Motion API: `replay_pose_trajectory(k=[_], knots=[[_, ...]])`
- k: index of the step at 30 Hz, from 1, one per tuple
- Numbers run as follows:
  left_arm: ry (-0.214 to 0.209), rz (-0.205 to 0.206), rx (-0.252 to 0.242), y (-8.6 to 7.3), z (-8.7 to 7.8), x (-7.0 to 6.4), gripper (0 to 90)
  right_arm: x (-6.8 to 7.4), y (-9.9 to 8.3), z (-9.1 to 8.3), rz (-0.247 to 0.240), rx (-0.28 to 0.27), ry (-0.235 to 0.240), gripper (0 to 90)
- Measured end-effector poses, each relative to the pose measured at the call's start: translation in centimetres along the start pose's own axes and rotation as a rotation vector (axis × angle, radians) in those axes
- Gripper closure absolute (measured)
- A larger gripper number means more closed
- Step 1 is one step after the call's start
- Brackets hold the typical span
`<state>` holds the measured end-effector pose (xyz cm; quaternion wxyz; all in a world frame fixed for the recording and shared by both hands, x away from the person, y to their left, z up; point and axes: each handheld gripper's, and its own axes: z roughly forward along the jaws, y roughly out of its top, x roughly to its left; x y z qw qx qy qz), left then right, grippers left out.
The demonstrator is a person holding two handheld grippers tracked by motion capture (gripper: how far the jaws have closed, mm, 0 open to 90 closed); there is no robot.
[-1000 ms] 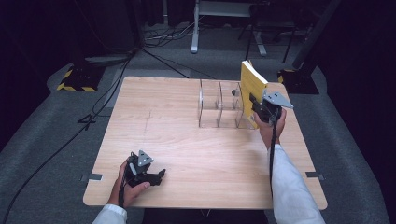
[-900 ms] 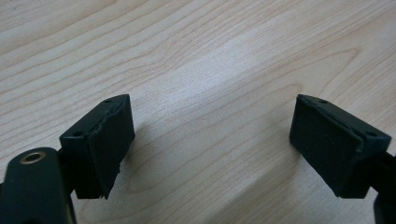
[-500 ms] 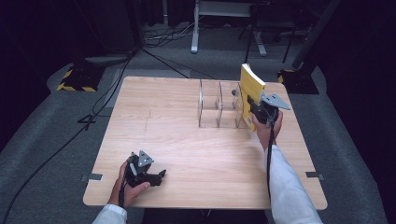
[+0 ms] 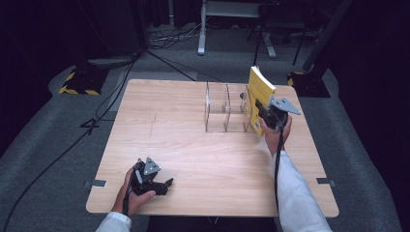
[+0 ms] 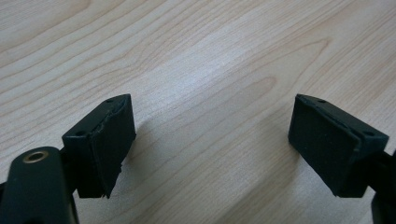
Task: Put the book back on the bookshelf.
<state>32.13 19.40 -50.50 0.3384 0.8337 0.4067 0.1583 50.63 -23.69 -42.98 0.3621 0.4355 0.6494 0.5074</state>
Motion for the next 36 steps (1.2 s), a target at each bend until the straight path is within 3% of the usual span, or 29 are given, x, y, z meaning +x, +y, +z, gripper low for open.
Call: replay_pose_trajectory(k=[12,25,36], knots=[[-0.007,0.012,0.003,0.0,0.0,0.0,15.3,0.2,-1.1,-0.7,-0.030,0.027,0.022,75.7],[-0.007,0.013,0.003,0.0,0.0,0.0,15.3,-0.2,-0.7,-0.4,-0.027,0.001,-0.055,76.3],[-0.006,0.013,0.003,0.0,0.0,0.0,15.4,-0.4,-0.6,1.0,0.002,-0.004,-0.021,76.0]])
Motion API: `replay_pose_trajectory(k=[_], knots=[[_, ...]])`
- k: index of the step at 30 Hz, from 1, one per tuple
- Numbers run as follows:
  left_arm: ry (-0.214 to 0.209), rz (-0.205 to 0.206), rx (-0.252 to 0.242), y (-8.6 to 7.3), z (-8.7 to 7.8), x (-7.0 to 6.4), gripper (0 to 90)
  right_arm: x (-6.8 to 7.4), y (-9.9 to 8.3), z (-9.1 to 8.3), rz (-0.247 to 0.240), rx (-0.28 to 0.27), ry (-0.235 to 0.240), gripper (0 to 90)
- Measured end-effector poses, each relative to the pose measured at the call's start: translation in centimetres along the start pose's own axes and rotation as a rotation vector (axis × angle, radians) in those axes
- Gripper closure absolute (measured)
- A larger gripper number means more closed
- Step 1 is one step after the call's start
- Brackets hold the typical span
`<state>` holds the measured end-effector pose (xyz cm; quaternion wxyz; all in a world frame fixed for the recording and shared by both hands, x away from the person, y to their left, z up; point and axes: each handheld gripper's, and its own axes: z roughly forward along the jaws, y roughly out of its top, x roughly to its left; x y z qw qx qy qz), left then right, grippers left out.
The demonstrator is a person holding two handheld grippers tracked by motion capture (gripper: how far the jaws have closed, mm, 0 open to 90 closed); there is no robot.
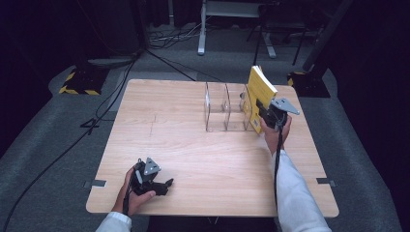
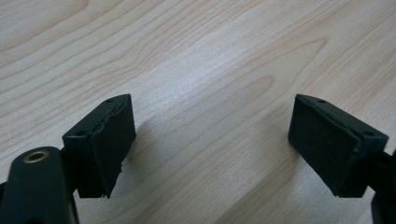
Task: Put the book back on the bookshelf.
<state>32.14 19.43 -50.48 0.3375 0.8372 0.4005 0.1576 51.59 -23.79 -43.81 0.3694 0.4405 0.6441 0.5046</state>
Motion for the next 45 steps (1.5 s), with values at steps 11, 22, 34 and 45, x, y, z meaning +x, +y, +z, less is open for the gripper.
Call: replay_pose_trajectory(k=[11,22,34,45], knots=[[-0.001,0.000,0.000,0.0,0.0,0.0,15.4,0.6,-0.8,-0.6,-0.060,0.025,0.001,71.0],[-0.016,0.015,0.005,0.2,0.1,0.0,15.2,-0.1,-0.9,-2.9,-0.066,0.050,0.028,65.8],[-0.019,0.011,0.004,0.3,0.2,0.0,15.1,-0.2,0.7,-5.2,-0.139,0.027,0.050,65.3],[-0.019,0.011,0.004,0.2,0.2,0.0,15.1,-0.5,2.2,-6.2,-0.195,0.028,0.076,61.2]])
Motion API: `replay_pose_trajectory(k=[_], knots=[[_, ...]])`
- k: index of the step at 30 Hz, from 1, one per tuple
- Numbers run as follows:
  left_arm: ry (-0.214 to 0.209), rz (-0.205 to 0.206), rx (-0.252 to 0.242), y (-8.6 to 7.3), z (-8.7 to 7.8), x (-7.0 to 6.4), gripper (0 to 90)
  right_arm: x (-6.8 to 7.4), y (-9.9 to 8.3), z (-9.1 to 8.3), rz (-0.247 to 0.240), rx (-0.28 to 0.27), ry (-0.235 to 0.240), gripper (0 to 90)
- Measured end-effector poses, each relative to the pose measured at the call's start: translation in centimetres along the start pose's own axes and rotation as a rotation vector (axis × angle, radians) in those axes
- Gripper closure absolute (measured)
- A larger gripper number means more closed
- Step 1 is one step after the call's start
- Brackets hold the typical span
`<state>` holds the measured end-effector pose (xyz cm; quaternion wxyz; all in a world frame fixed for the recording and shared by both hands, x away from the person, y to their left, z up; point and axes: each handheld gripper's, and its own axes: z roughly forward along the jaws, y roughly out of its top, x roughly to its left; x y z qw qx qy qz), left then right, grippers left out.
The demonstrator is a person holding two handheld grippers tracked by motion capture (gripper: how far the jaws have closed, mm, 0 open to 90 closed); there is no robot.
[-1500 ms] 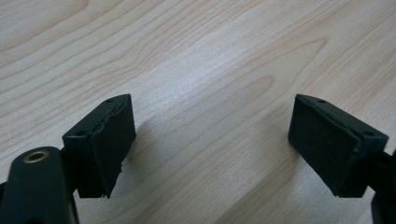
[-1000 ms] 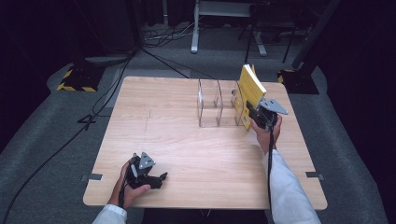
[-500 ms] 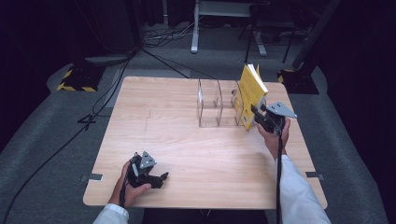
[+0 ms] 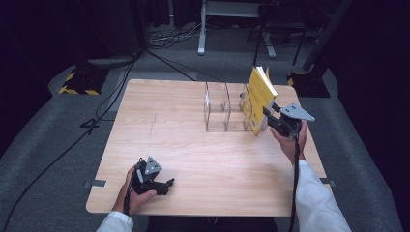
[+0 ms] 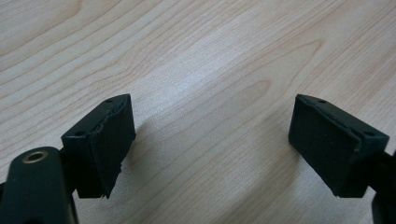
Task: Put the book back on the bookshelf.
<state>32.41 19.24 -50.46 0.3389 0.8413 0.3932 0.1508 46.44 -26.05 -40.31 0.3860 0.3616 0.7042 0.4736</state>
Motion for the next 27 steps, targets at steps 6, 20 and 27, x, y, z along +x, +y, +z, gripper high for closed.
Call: replay_pose_trajectory(k=[6,20,27], knots=[[0.000,0.002,0.001,0.0,0.0,0.0,15.1,-0.1,0.2,-0.4,-0.006,0.010,0.018,61.1],[0.000,0.000,0.000,0.0,0.0,0.0,15.1,-0.5,0.7,-1.9,-0.071,0.076,0.038,48.6],[-0.001,0.001,0.002,0.0,0.0,0.0,15.2,-1.0,0.8,-2.8,-0.086,0.119,0.059,44.5]])
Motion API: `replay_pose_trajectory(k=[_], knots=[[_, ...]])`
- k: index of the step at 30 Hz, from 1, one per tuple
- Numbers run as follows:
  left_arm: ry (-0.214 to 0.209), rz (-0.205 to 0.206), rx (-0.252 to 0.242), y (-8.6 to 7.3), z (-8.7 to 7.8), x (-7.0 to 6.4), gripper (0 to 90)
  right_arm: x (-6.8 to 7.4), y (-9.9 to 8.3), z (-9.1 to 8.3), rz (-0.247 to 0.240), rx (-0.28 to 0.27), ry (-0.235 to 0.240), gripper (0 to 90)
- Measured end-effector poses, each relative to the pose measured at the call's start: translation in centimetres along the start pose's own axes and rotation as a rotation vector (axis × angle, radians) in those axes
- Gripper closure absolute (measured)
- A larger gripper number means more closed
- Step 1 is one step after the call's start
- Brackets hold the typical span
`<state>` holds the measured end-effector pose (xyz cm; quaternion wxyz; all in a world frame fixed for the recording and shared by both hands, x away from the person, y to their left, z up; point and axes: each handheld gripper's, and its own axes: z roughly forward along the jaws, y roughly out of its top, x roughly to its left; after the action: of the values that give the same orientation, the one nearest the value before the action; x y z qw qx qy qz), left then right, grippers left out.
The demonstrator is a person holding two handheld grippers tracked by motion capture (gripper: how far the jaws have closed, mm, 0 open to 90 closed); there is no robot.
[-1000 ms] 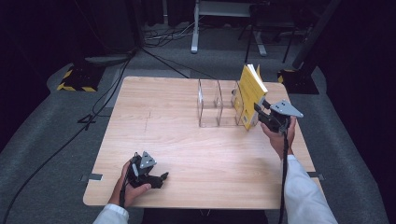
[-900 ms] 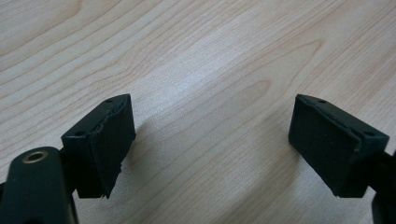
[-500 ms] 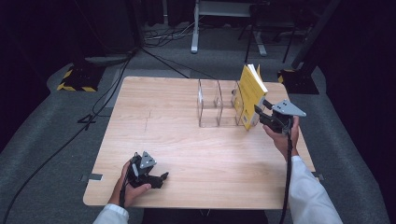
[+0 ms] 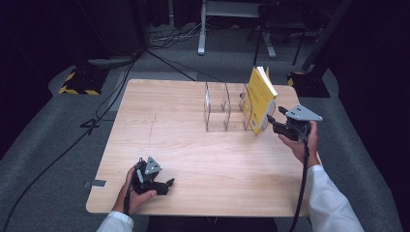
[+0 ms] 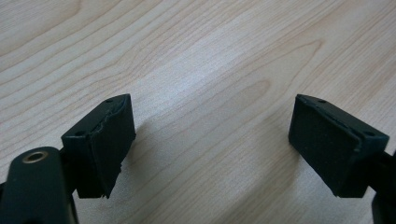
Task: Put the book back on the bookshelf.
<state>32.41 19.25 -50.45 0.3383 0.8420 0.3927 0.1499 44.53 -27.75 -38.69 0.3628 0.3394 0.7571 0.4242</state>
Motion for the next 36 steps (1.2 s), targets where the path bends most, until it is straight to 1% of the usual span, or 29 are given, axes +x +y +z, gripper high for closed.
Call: replay_pose_trajectory(k=[4,6,8,10,13,14,16,19,22,23,24,32,36], knots=[[0.001,-0.001,-0.001,0.0,0.0,0.0,15.2,0.0,0.0,-0.6,-0.006,0.024,0.025,43.0],[0.001,-0.001,-0.001,0.0,0.0,0.0,15.1,0.1,0.1,-1.1,-0.025,0.037,0.034,42.0],[-0.001,-0.001,0.001,0.0,0.0,0.0,15.1,0.2,0.1,-1.2,-0.030,0.042,0.038,41.7],[0.002,-0.001,-0.003,0.0,0.0,0.0,15.1,0.3,0.1,-1.8,-0.049,0.059,0.060,40.5],[0.003,0.000,-0.004,0.0,0.0,0.0,15.1,0.4,0.1,-2.1,-0.051,0.068,0.072,40.0],[0.002,-0.001,-0.003,0.0,0.0,0.0,15.1,0.5,0.1,-2.5,-0.058,0.069,0.079,39.9],[0.002,-0.001,-0.003,0.0,0.0,0.0,15.1,0.6,0.0,-2.7,-0.066,0.072,0.078,39.8],[0.002,-0.001,-0.001,0.0,0.0,0.0,15.1,1.0,-0.3,-3.1,-0.089,0.092,0.093,38.8],[0.003,-0.001,-0.004,0.0,0.0,0.0,15.1,1.3,-0.6,-3.4,-0.110,0.105,0.098,38.5],[-0.001,0.000,0.002,0.0,0.0,0.0,15.1,1.4,-0.7,-3.6,-0.109,0.110,0.104,38.1],[0.003,-0.001,-0.003,0.0,0.0,0.0,15.1,1.4,-0.8,-3.7,-0.109,0.108,0.107,38.1],[0.000,0.000,0.000,0.0,0.0,0.0,15.1,2.2,-2.1,-4.8,-0.143,0.135,0.126,36.9],[0.002,0.000,-0.001,0.0,0.0,0.0,15.1,2.3,-2.5,-5.1,-0.147,0.140,0.131,36.6]])
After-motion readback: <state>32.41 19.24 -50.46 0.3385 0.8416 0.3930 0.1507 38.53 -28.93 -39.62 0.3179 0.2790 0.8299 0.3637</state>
